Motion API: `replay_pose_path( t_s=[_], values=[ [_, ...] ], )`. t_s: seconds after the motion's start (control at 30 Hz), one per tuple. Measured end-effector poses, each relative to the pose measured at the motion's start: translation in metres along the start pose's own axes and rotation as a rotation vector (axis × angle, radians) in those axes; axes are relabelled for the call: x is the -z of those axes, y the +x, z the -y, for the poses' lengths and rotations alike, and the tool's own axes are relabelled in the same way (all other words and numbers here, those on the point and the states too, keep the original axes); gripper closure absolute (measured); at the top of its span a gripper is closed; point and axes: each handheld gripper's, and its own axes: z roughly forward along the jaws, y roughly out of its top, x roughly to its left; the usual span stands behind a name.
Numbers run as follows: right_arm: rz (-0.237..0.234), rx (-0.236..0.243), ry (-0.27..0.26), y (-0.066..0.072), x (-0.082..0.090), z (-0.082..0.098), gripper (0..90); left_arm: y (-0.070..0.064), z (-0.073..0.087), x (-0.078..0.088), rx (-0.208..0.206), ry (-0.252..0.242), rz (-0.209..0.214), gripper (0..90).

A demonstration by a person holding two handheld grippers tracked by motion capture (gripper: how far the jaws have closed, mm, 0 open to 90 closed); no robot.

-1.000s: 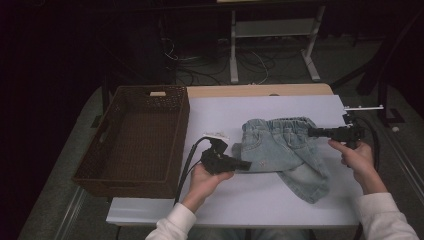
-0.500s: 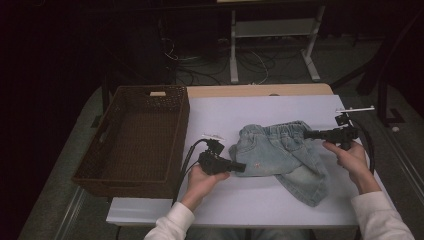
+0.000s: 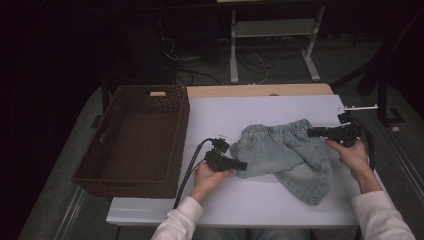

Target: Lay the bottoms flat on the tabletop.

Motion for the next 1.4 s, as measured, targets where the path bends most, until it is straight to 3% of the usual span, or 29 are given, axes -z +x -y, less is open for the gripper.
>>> replay_pose_path(
  t_s=[0.23,0.37,0.47,0.63,0.73,0.9,0.97,1.1,1.2,1.4],
  values=[
    [-0.006,0.042,-0.048,0.014,0.007,-0.016,46.2,-0.002,-0.006,-0.003,-0.021,0.004,-0.015,84.0],
    [0.029,0.048,-0.027,0.017,0.000,-0.019,44.5,-0.002,-0.009,-0.005,-0.020,0.001,-0.015,84.0],
    [0.090,0.041,0.006,0.015,-0.007,-0.018,44.4,-0.002,-0.011,-0.008,-0.018,0.000,-0.013,84.0],
    [0.120,0.024,0.060,0.011,-0.018,-0.016,47.4,-0.003,-0.017,-0.012,-0.032,0.007,-0.020,84.0],
    [0.162,0.021,0.101,0.009,-0.025,-0.014,54.4,-0.006,-0.020,-0.016,-0.043,0.016,-0.029,83.9],
    [0.187,0.029,0.153,0.006,-0.032,-0.010,69.4,-0.007,-0.021,-0.018,-0.057,0.019,-0.034,83.5],
    [0.182,0.010,0.148,0.003,-0.030,-0.010,73.0,-0.007,-0.021,-0.017,-0.057,0.021,-0.036,82.7],
    [0.204,-0.002,0.136,-0.001,-0.025,-0.010,74.7,-0.007,-0.022,-0.010,-0.066,0.001,-0.045,75.3],
    [0.201,-0.024,0.122,-0.008,-0.019,-0.008,74.8,-0.006,-0.024,-0.001,-0.071,-0.044,-0.077,59.9],
    [0.159,-0.032,0.098,-0.018,-0.012,-0.004,74.7,0.004,-0.039,0.013,0.000,-0.154,-0.112,41.6]
  ],
)
